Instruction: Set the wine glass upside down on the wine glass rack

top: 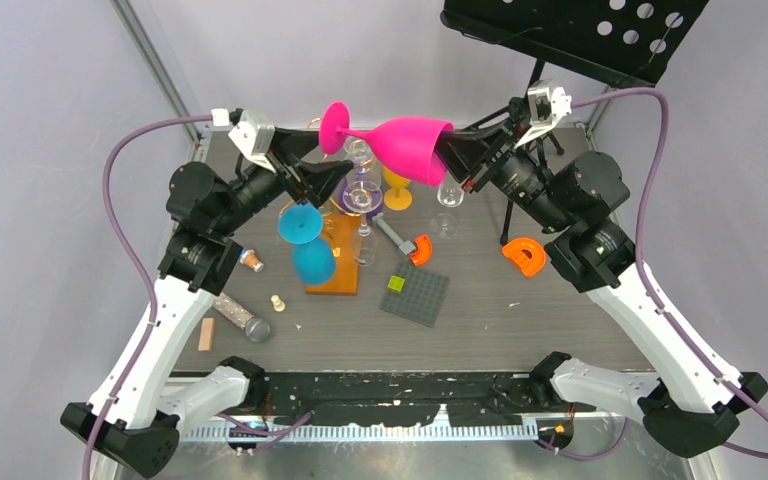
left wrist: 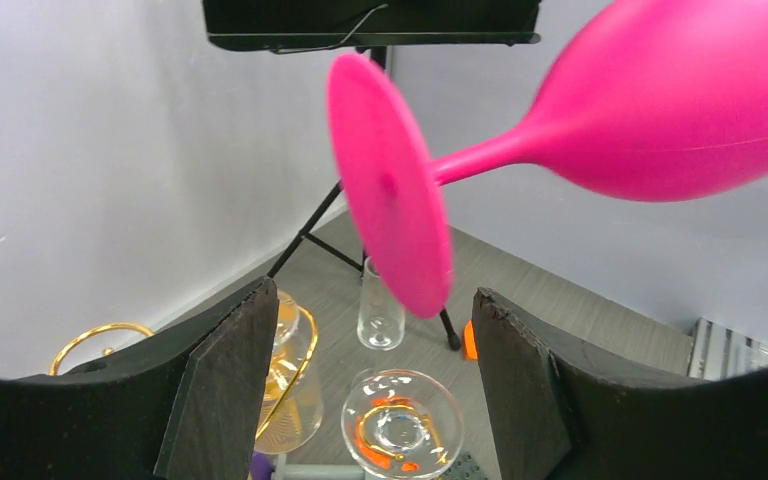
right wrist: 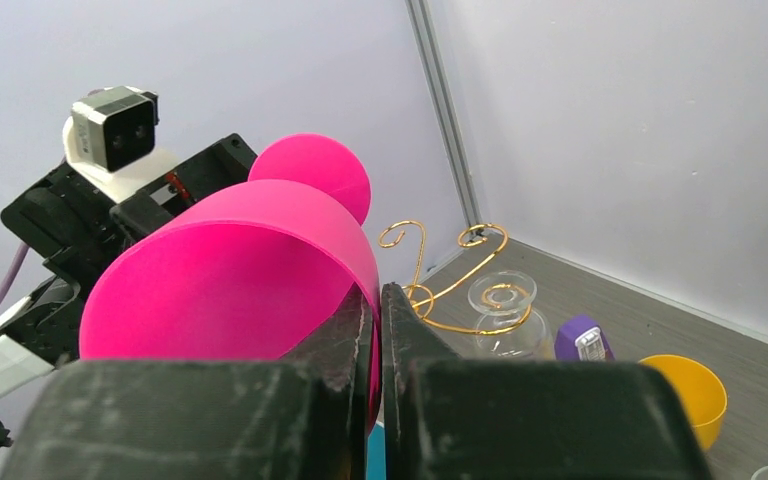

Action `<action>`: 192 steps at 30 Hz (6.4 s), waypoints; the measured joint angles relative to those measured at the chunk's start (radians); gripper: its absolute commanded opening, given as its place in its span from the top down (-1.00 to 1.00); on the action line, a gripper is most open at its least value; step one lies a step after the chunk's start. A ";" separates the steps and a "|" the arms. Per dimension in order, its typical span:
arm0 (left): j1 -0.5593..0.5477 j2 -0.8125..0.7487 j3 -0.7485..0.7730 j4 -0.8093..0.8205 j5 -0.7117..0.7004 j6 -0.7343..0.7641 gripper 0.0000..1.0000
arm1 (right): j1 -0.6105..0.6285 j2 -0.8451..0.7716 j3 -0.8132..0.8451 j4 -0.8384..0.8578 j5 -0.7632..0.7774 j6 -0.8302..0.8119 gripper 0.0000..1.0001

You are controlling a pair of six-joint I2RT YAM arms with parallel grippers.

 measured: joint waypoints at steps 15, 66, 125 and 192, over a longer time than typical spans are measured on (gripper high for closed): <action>-0.010 0.000 -0.003 0.019 0.018 0.001 1.00 | 0.030 0.018 -0.002 -0.049 -0.074 -0.100 0.78; -0.248 0.067 0.321 -0.730 0.330 0.557 1.00 | 0.042 -0.050 -0.068 -0.154 -0.664 -0.757 -0.04; -0.295 -0.222 0.154 -0.441 -0.167 0.105 -0.30 | 0.276 0.111 -0.141 0.321 -0.431 -1.329 0.90; 0.142 -0.450 -0.010 -0.472 -0.203 0.135 1.00 | 0.202 0.328 0.334 0.038 -0.088 -0.850 -0.01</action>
